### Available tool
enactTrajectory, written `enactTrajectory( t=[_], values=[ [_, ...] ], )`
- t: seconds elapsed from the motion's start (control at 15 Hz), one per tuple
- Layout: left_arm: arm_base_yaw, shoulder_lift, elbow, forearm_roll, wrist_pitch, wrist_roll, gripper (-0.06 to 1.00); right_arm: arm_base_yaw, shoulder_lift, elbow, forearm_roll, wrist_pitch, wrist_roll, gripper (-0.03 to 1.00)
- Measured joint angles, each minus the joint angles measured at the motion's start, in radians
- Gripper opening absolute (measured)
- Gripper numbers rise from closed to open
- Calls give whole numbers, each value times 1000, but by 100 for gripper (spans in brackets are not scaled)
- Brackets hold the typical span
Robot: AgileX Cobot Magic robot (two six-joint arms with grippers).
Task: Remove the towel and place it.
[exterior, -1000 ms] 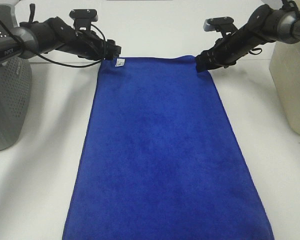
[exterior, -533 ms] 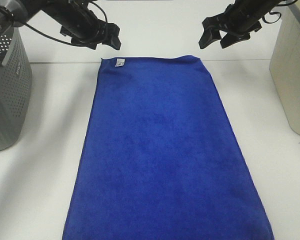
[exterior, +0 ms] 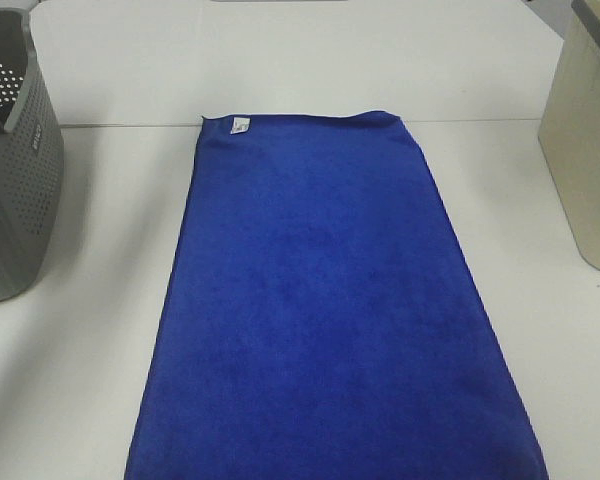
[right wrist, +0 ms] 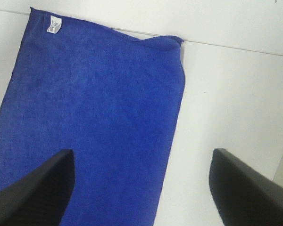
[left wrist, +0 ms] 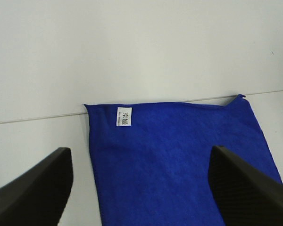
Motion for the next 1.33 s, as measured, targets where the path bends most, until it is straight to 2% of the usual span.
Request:
enactTrajectory(
  t=[0.2,0.33,0.4,0.53,0.67,0.8,1.0,1.27,1.33],
  values=[
    [3,-69,51,140,4,22,73,-20,-71,0,-18,3,29,77],
    [11,-178,199,278,8,32,73,-105,-114,0,-33,3,95,76],
    [17,-243,276,304,8,32,73,-139,-135,2,-43,2,113,76],
    [23,-372,456,307,9,32,73,-175,-216,59,-58,2,117,76],
    [49,-528,630,304,11,32,73,-178,-342,187,-101,2,114,76],
    [97,-632,742,298,11,32,73,-178,-435,308,-130,3,100,76],
    [221,-836,912,264,11,39,73,-178,-577,459,-129,5,88,76],
    [236,-1088,1179,226,11,84,73,-178,-770,630,-103,4,88,76],
    [236,-1223,1331,215,12,87,73,-178,-908,754,-102,4,88,76]
  ],
)
